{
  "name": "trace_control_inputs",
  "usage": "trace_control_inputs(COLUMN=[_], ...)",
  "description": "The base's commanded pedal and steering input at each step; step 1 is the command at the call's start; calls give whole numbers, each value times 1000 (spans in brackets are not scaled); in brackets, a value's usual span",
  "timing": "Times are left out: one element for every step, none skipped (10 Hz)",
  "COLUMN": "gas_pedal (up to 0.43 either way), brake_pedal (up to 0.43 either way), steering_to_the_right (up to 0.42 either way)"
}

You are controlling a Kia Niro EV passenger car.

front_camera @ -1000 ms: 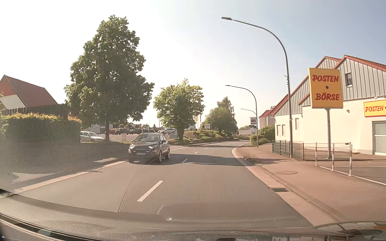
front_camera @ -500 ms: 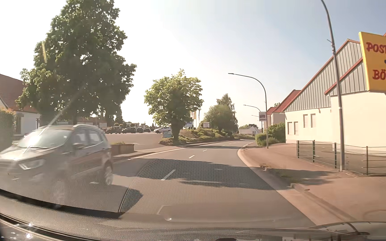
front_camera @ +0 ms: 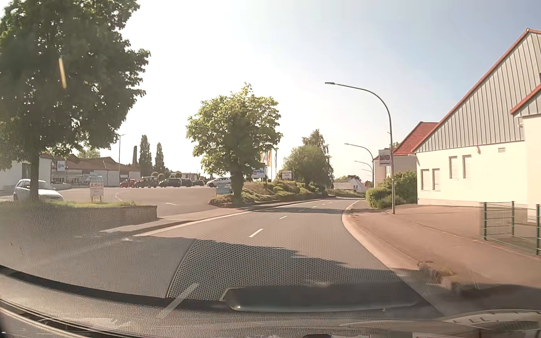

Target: Follow the waypoints while adhering to traffic rules and regulations

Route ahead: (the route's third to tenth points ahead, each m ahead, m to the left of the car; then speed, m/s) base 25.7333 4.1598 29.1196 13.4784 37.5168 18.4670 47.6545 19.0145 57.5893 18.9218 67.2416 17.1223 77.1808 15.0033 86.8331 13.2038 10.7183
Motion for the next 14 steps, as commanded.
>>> trace_control_inputs(gas_pedal=[0,0,0,0,0,0,0,0,0,0,0,0,0,0], brake_pedal=[220,220,226,232,250,256,262,268,274,274,274,274,274,268], steering_to_the_right=[9,9,9,9,8,5,1,-9,-20,-33,-47,-68,-93,-112])
